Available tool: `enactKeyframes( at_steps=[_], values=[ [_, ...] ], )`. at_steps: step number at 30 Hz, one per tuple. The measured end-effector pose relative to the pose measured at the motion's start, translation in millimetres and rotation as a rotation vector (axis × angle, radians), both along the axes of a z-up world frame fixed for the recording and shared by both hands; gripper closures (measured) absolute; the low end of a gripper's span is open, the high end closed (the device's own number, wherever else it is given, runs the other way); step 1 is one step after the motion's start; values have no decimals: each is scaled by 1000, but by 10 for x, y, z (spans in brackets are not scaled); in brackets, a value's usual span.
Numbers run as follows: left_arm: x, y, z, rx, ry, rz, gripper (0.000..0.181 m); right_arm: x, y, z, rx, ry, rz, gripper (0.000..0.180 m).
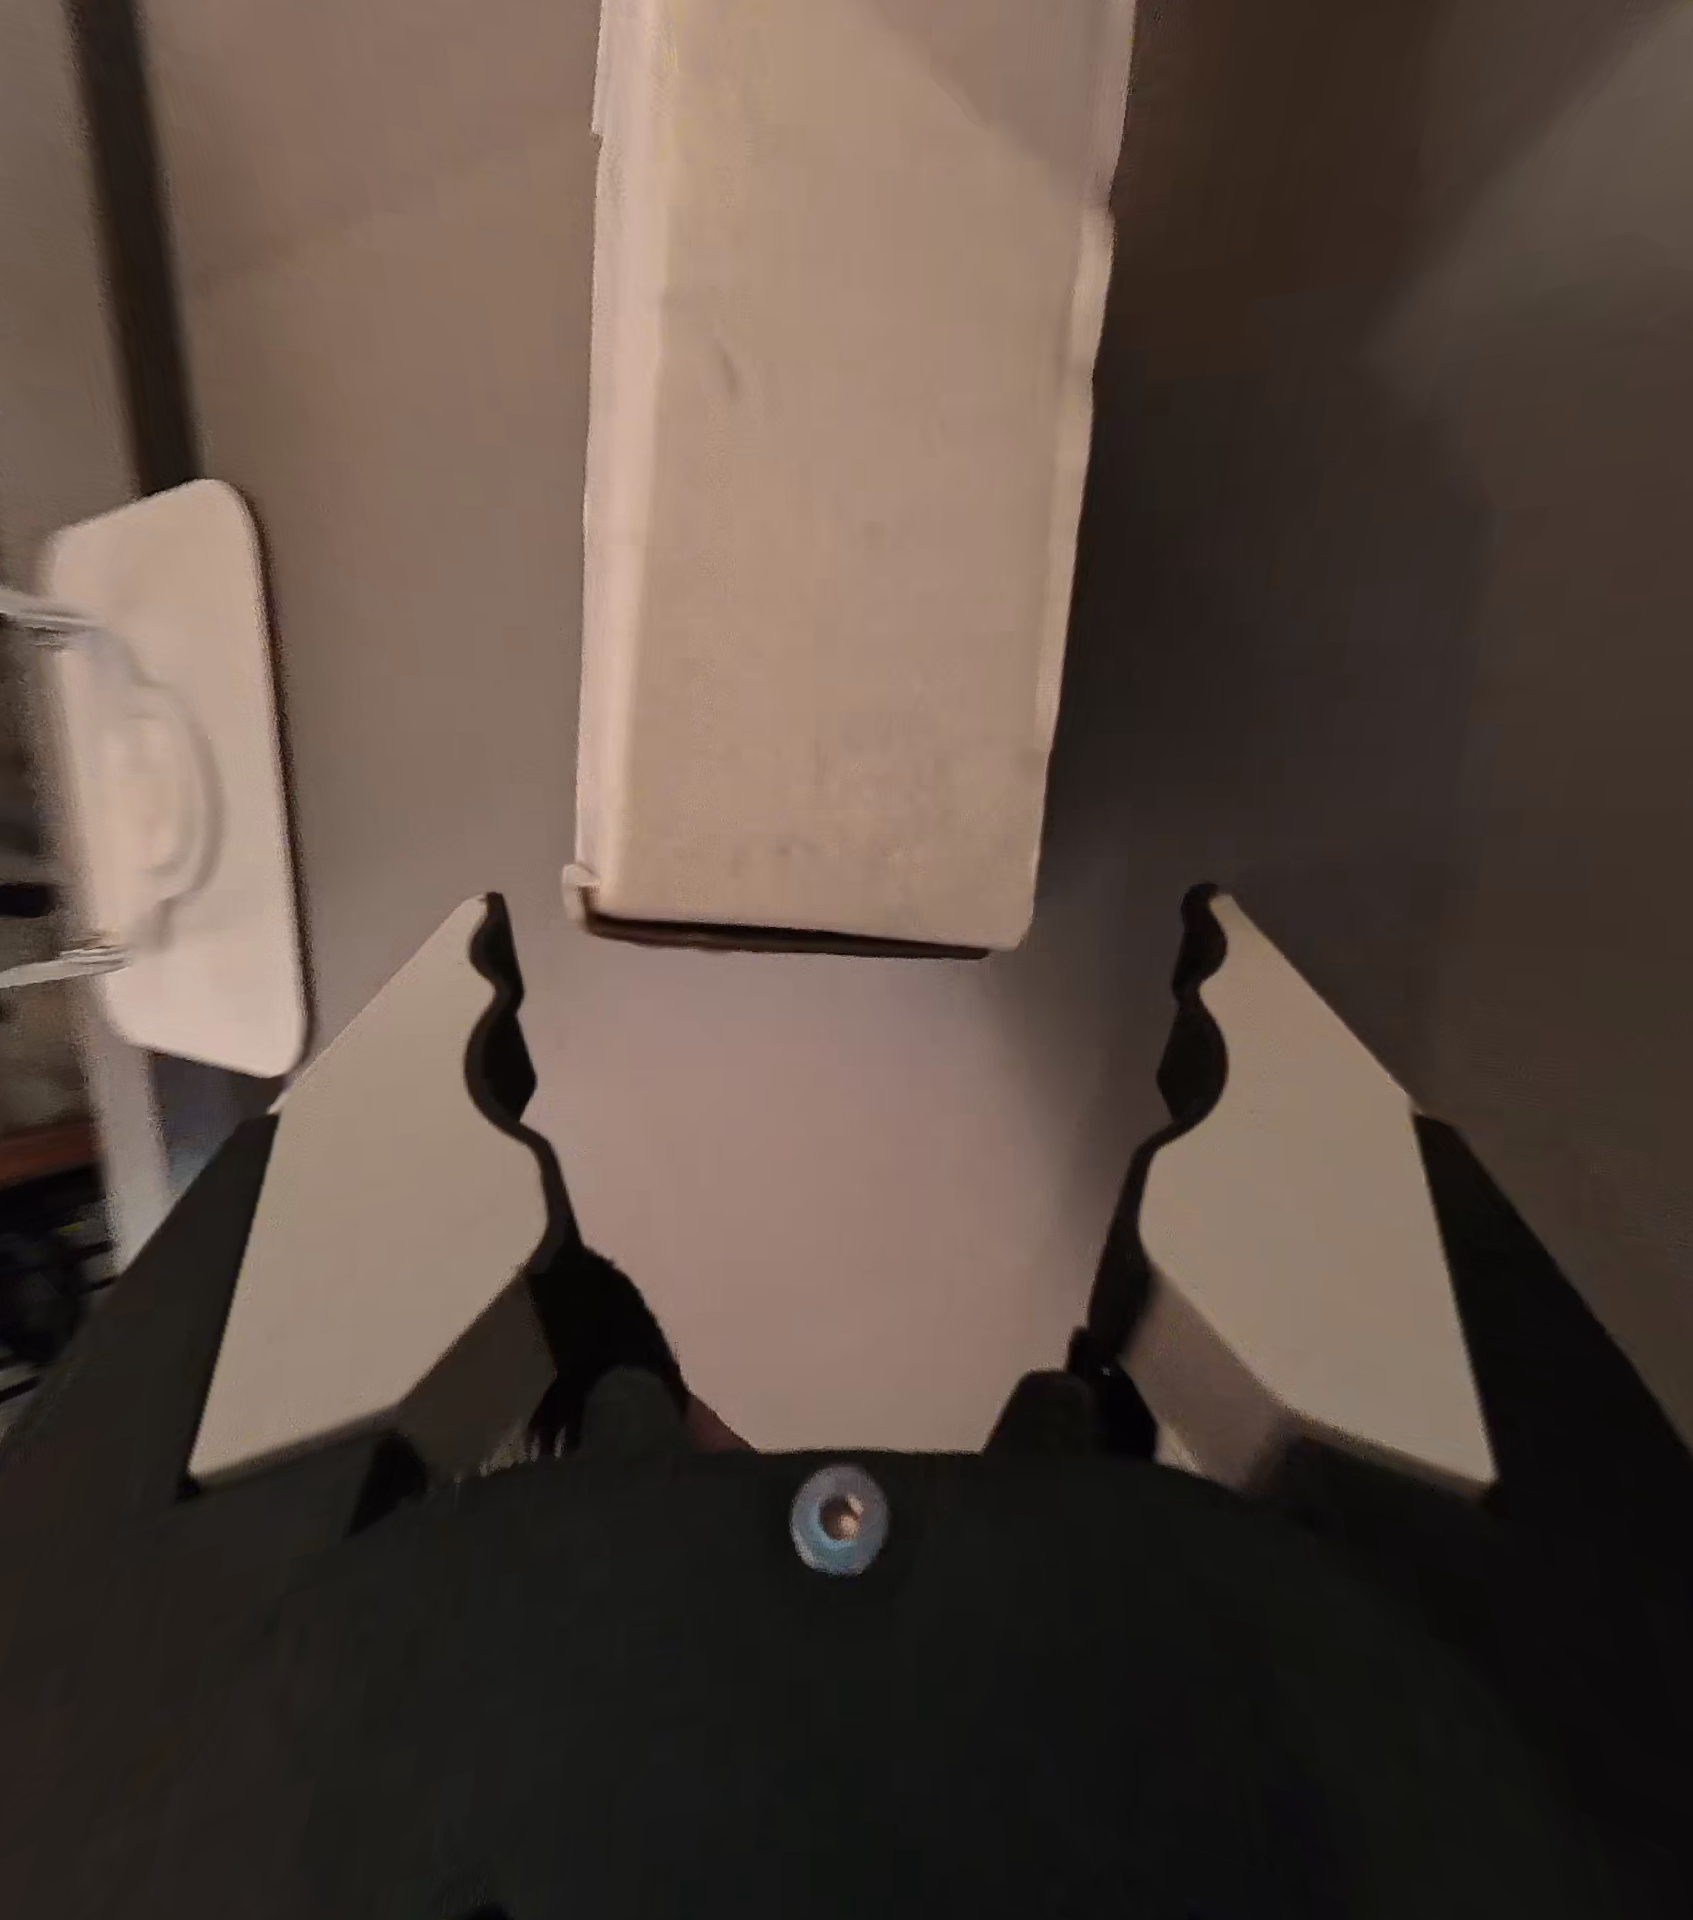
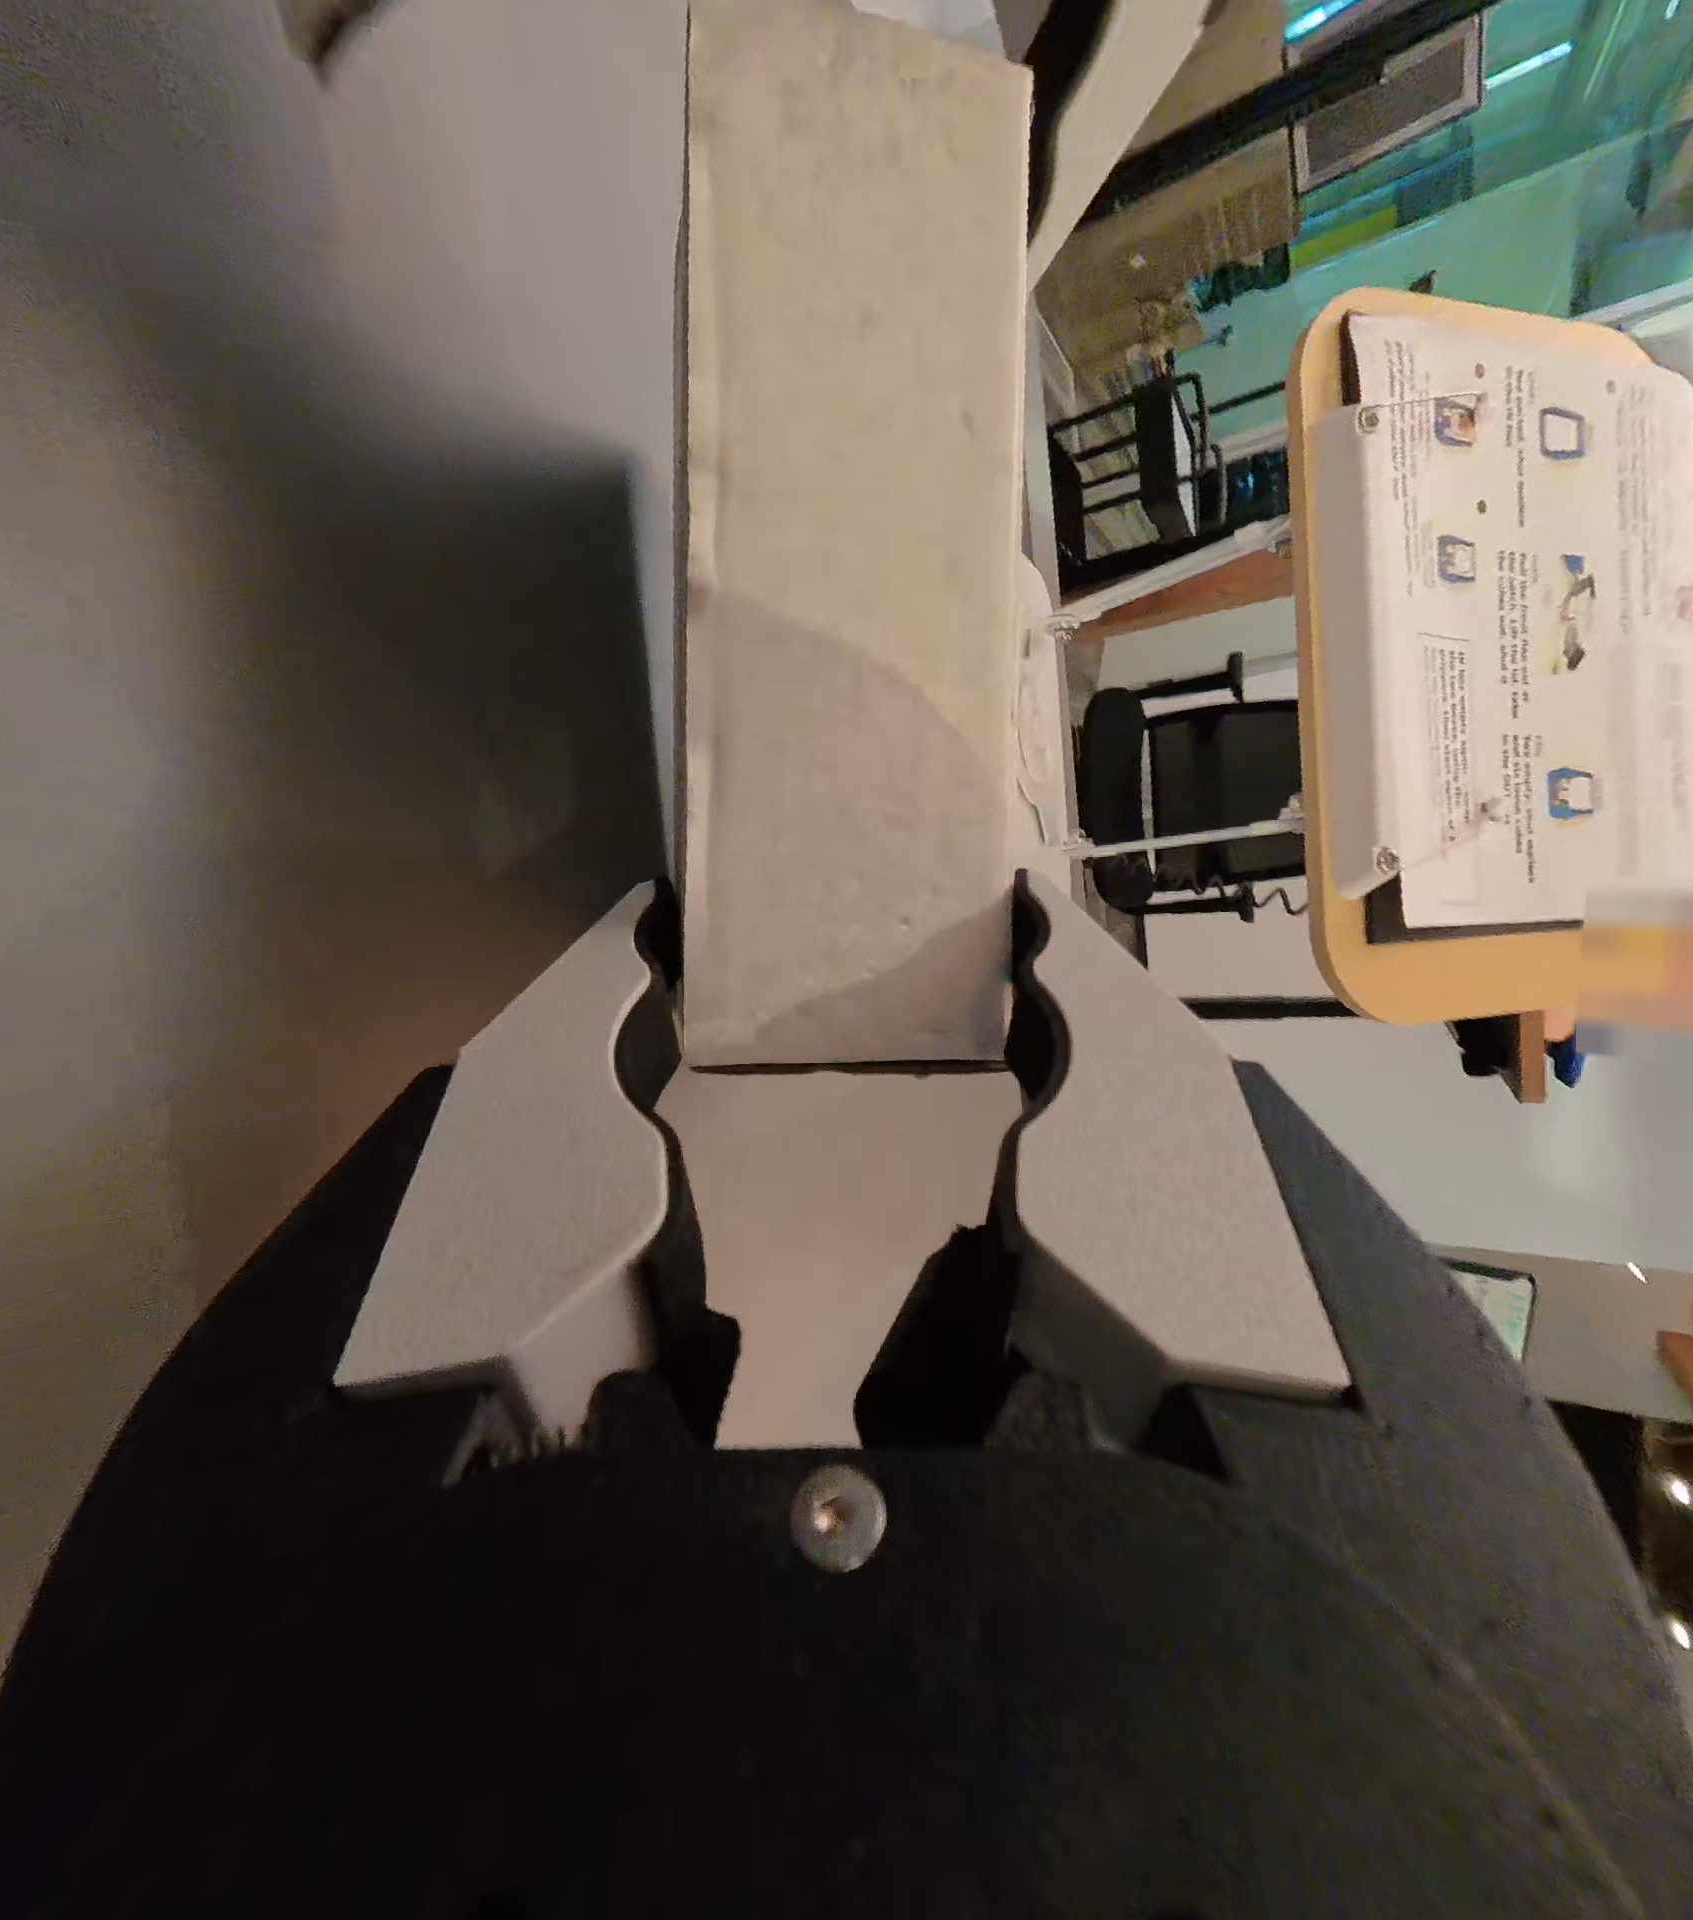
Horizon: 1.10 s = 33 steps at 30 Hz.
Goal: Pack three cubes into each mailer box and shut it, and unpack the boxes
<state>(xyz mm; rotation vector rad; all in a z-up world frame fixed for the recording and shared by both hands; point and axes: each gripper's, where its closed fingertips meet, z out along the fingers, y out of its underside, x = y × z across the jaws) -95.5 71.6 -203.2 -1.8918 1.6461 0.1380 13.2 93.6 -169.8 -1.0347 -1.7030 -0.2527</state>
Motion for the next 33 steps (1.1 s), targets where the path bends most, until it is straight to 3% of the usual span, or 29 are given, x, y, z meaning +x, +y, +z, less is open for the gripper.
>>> enactKeyframes(
  at_steps=[4, 6, 7, 11, 13, 19, 28, 33],
  values=[
    [10, 269, -91, 296, 19, 17, 86, -40, -16, -3, -28, -11, 33, 118],
    [56, 351, 13, 404, -78, 22, 112, -19, -7, -4, -34, -21, 31, 118],
    [75, 353, 19, 402, -109, 22, 115, -8, -6, -4, -38, -23, 30, 118],
    [148, 398, 20, 432, -109, -1, 115, 55, 46, -49, -87, -68, -32, 118],
    [185, 387, 22, 414, -101, -9, 116, 36, 20, -39, -32, -105, -32, 112],
    [180, 378, 17, 406, -66, 2, 117, -54, -49, 14, 88, -154, -55, 117],
    [235, 364, 15, 430, -63, -28, 118, -50, -276, 58, -394, -8, 68, 124],
    [240, 370, 17, 414, -57, -28, 118, -48, -277, 90, -515, 53, 108, 124]
  ],
)
